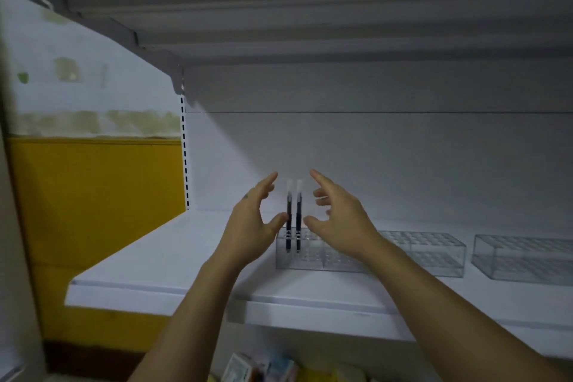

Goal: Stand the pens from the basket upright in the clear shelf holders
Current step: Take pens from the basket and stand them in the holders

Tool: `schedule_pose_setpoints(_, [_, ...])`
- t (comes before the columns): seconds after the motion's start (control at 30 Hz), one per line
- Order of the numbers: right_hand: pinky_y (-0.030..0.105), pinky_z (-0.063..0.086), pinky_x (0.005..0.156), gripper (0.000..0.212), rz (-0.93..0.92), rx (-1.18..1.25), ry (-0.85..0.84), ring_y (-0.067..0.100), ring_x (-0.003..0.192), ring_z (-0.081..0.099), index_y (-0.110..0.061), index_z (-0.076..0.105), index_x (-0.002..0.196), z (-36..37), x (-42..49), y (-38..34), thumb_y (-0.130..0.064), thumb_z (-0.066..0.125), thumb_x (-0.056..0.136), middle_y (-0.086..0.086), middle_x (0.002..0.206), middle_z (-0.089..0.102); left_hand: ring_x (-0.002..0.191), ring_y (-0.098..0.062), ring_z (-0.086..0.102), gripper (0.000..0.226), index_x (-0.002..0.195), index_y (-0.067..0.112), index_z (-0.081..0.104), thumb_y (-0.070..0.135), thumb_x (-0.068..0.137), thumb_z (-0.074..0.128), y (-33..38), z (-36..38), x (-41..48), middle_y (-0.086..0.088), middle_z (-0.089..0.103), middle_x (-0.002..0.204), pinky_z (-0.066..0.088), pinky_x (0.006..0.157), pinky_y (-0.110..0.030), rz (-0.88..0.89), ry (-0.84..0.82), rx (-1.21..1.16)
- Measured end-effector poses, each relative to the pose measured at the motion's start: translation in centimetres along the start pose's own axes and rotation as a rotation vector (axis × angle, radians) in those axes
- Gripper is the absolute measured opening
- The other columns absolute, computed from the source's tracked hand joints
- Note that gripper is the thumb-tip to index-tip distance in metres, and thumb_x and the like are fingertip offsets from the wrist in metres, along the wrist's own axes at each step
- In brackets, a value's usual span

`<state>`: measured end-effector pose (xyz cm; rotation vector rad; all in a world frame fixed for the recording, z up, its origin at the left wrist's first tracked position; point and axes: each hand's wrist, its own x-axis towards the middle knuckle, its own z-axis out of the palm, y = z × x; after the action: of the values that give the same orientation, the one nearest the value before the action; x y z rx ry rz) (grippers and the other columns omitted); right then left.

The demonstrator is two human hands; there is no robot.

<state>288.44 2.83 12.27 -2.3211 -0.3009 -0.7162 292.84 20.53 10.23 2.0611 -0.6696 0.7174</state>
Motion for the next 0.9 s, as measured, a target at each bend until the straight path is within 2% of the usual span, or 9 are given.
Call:
schedule_pose_setpoints(0.07, [0.028,0.042,0.101,0.081,-0.026,-0.059,0.006,0.009,0.123,0.046,-0.040,0.020,0.150,-1.0,-1.4,-0.2,-0.029,0.069,0.086,-0.006,0.138,0.045,0.125,-0.009,0.046,0.065,0.143,0.036,0.035,0.027,0.087,0.068,1.0,-0.6,-1.3,0.010,0.047,0.140,0.040,0.103,-0.027,0.016,0.026,0.075])
schedule_pose_setpoints(0.2, [0.027,0.039,0.102,0.073,-0.053,-0.135,0.027,0.011,0.127,0.044,-0.039,0.026,0.147,-3.1,-5.5,-0.9,-0.032,0.066,0.087,-0.008,0.140,0.041,0.115,-0.010,0.049,0.050,0.134,0.031,0.046,0.030,0.088,0.066,4.2,-0.8,-4.9,0.008,0.053,0.126,0.043,0.096,-0.025,0.100,0.010,0.182])
schedule_pose_setpoints(0.33, [0.030,0.046,0.098,0.057,-0.055,-0.176,0.039,0.013,0.117,0.050,-0.036,0.041,0.138,-4.9,-11.5,-1.0,-0.031,0.066,0.087,-0.009,0.133,0.043,0.103,-0.010,0.051,0.042,0.127,0.028,0.053,0.033,0.087,0.065,7.8,0.6,-9.5,0.007,0.056,0.113,0.046,0.090,-0.029,0.169,-0.024,0.185])
schedule_pose_setpoints(0.5, [0.024,0.045,0.090,0.041,0.014,-0.197,0.061,0.003,0.106,0.051,-0.030,0.054,0.124,-5.7,-20.7,1.6,-0.023,0.067,0.086,-0.012,0.119,0.047,0.096,-0.008,0.049,0.033,0.119,0.026,0.058,0.033,0.087,0.063,10.6,4.6,-17.0,0.008,0.056,0.106,0.042,0.081,-0.024,0.214,-0.112,0.167])
schedule_pose_setpoints(0.63, [0.030,0.048,0.086,0.035,0.143,-0.234,0.006,0.012,0.101,0.055,-0.021,0.058,0.119,-4.7,-27.4,5.8,-0.022,0.068,0.085,-0.004,0.113,0.051,0.098,-0.016,0.052,0.031,0.117,0.022,0.060,0.033,0.088,0.062,11.0,9.3,-23.0,0.002,0.058,0.106,0.043,0.082,-0.030,0.179,-0.278,0.153])
schedule_pose_setpoints(0.77, [0.028,0.046,0.084,0.035,0.345,-0.234,-0.144,0.014,0.100,0.056,-0.022,0.057,0.121,-2.3,-33.1,10.8,-0.023,0.065,0.086,-0.003,0.116,0.050,0.106,-0.016,0.052,0.033,0.122,0.024,0.056,0.034,0.091,0.059,9.8,14.6,-28.1,0.005,0.058,0.115,0.044,0.085,-0.031,0.050,-0.530,0.140])
schedule_pose_setpoints(0.9, [0.032,0.048,0.086,0.040,0.555,-0.218,-0.330,0.021,0.102,0.057,-0.021,0.055,0.125,0.8,-37.6,16.2,-0.024,0.066,0.087,0.004,0.122,0.052,0.113,-0.016,0.052,0.038,0.126,0.024,0.055,0.036,0.090,0.059,7.1,20.3,-32.3,0.002,0.057,0.124,0.046,0.091,-0.033,-0.090,-0.776,0.157])
